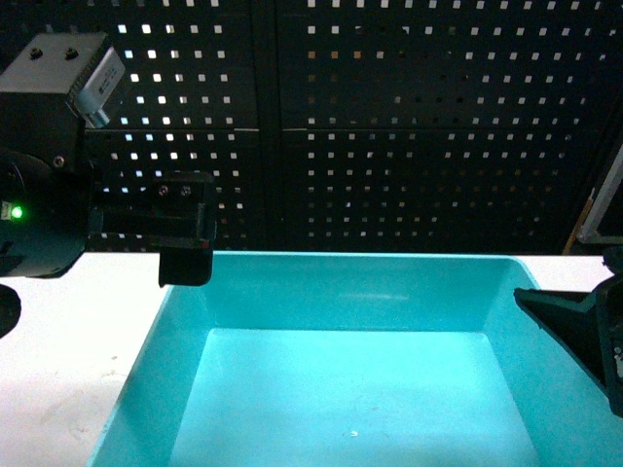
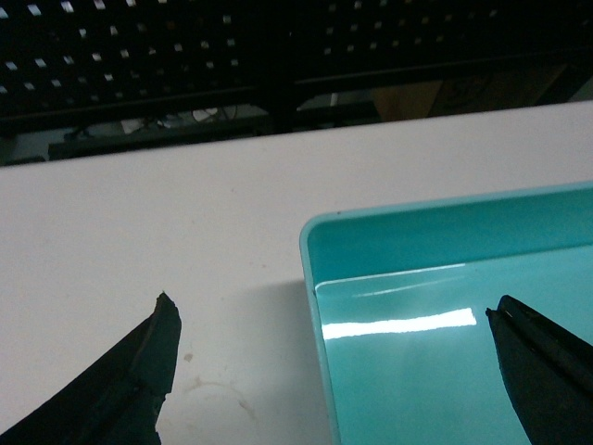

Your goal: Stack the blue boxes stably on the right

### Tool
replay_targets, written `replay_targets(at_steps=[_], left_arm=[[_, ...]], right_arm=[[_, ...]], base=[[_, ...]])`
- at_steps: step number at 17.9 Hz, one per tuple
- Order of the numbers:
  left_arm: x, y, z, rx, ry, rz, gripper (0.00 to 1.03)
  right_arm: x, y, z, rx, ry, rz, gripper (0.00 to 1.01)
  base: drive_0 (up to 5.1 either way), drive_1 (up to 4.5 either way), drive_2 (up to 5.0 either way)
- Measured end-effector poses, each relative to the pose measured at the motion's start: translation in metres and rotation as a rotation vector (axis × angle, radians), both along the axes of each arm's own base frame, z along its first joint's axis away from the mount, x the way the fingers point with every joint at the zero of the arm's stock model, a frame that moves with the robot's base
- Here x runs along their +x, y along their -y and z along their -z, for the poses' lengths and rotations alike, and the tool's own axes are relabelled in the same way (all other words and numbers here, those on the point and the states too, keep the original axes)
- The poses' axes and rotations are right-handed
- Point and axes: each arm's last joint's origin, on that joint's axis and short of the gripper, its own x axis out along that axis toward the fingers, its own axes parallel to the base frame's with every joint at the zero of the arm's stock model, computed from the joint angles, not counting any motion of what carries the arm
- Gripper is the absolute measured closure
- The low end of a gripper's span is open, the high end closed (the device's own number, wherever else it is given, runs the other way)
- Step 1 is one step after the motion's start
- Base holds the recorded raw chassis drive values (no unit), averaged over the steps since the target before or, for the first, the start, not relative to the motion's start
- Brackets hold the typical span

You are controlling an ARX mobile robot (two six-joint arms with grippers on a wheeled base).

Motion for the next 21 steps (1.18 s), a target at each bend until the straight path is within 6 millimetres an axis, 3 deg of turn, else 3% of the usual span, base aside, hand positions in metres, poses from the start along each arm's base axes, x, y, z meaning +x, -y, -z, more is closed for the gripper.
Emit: replay_targets(at_steps=[5, 10, 16, 21], left_arm=[[-0.003, -0.003, 0.032, 0.016, -0.098, -0.055, 0.05], [-0.002, -0.003, 0.050, 0.022, -0.192, -0.100, 0.05], [0.018, 0.005, 0.051, 0.024, -0.226, -0.132, 0.05], [0.014, 0.010, 0.061, -0.031, -0.331, -0.203, 0.05]], right_arm=[[-0.004, 0.000, 0.031, -0.037, -0.085, 0.031, 0.03], [-0.005, -0.002, 0.063, -0.129, -0.234, 0.093, 0.03], [0.009, -0.008, 0.066, -0.163, -0.228, 0.112, 0.03], [0.011, -0.007, 0.071, -0.169, -0.225, 0.124, 0.03]], base=[[0.0, 0.00, 0.0], [0.0, 0.00, 0.0], [0.0, 0.00, 0.0], [0.0, 0.00, 0.0]])
